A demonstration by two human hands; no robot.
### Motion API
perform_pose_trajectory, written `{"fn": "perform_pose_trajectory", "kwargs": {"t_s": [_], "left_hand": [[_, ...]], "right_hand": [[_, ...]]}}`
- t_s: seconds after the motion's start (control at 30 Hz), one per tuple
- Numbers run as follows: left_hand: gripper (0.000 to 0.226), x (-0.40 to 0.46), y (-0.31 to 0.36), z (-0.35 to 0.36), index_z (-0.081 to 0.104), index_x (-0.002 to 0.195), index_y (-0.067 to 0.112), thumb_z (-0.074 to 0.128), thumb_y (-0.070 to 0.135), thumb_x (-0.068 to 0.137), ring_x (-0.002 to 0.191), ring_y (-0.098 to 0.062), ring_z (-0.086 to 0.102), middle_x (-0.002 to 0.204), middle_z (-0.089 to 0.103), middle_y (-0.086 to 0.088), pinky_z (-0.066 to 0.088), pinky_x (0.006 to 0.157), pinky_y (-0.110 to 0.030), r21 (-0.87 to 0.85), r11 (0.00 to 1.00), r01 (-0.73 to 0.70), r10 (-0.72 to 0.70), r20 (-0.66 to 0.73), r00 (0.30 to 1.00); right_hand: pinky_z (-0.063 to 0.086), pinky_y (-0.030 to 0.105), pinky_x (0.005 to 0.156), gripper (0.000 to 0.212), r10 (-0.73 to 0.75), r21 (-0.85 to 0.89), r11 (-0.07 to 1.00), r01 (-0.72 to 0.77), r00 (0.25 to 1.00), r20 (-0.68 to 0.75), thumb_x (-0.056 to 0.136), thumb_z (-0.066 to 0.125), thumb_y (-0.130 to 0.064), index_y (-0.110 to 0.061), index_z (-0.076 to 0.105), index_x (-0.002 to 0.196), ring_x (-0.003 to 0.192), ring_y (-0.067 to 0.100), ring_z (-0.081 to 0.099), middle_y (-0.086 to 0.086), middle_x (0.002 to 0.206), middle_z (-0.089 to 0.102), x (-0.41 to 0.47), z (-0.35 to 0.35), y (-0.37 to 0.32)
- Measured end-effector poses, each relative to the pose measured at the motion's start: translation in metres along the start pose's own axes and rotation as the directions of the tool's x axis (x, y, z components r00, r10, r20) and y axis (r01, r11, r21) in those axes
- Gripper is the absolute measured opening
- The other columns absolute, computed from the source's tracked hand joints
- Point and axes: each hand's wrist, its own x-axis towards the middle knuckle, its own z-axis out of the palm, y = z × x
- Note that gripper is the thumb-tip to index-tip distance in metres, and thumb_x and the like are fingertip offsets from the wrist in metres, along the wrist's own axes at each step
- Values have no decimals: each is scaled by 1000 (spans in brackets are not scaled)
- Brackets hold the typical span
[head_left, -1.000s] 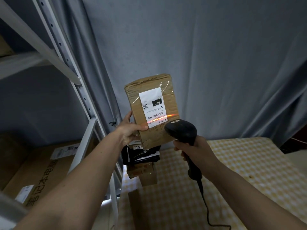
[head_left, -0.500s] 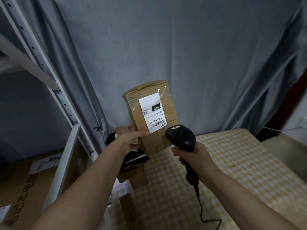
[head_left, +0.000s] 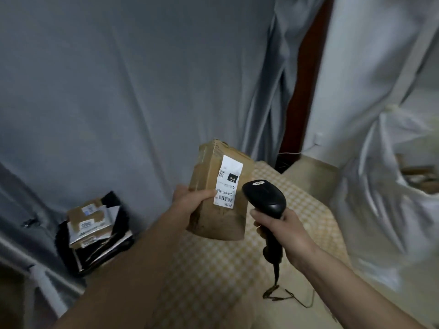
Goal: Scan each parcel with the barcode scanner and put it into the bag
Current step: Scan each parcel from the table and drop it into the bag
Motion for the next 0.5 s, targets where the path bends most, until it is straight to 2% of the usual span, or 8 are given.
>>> {"fn": "perform_pose_trajectory", "kwargs": {"t_s": [0.03, 0.1, 0.2, 0.23, 0.33, 0.4, 0.5], "left_hand": [[42, -4, 0, 24, 72, 91, 9, 91, 21, 56, 81, -25, 72, 86, 74, -9, 59, 76, -38, 9, 1000, -7, 7, 32, 999], [47, -12, -1, 71, 73, 95, 9, 91, 23, 54, 80, -24, 72, 88, 75, -9, 59, 76, -36, 39, 999, -28, 24, 89, 996], [77, -29, -4, 141, 66, 106, 12, 89, 39, 37, 83, -20, 71, 94, 73, -4, 57, 70, -32, 86, 996, -36, 23, 159, 987], [80, -37, -5, 164, 63, 109, 12, 89, 40, 38, 84, -20, 70, 97, 72, -4, 56, 70, -32, 96, 995, -40, 23, 180, 983], [70, -62, -13, 228, 53, 111, 14, 91, 28, 54, 90, -20, 66, 101, 66, -2, 55, 77, -35, 125, 990, -63, 38, 197, 980], [69, -75, -20, 267, 50, 109, 18, 92, 26, 54, 93, -21, 64, 102, 63, 0, 55, 85, -40, 155, 984, -89, 55, 207, 977], [72, -91, -30, 314, 47, 109, 21, 91, 28, 53, 96, -22, 63, 103, 62, 0, 55, 87, -43, 210, 972, -104, 50, 250, 967]], "right_hand": [[43, 18, 49, 6, 17, 10, 1000, -17, 999, -39, 84, 70, -9, -6, 65, 84, 55, 12, 52, 6, 67, 59, -5, -20, -1], [44, 19, 51, 6, 41, 30, 999, -38, 992, -118, 84, 70, -9, -6, 64, 82, 55, 13, 51, 7, 66, 57, -17, -62, -2], [45, 28, 59, 8, 67, 58, 997, -55, 971, -230, 83, 70, -8, -7, 64, 80, 58, 17, 52, 8, 66, 58, -38, -124, -1], [45, 30, 60, 7, 73, 58, 996, -60, 962, -261, 83, 70, -8, -7, 64, 80, 58, 18, 52, 8, 66, 58, -45, -144, 0], [45, 29, 60, 6, 101, 71, 994, -82, 935, -339, 83, 69, -7, -5, 64, 84, 58, 18, 51, 8, 68, 59, -67, -197, 3], [45, 28, 61, 6, 116, 84, 992, -90, 917, -381, 83, 69, -6, -3, 64, 86, 59, 18, 51, 9, 69, 58, -79, -229, 5], [43, 28, 60, 5, 134, 108, 989, -96, 887, -442, 84, 67, -4, -2, 63, 87, 59, 18, 50, 10, 69, 57, -91, -268, 7]]}}
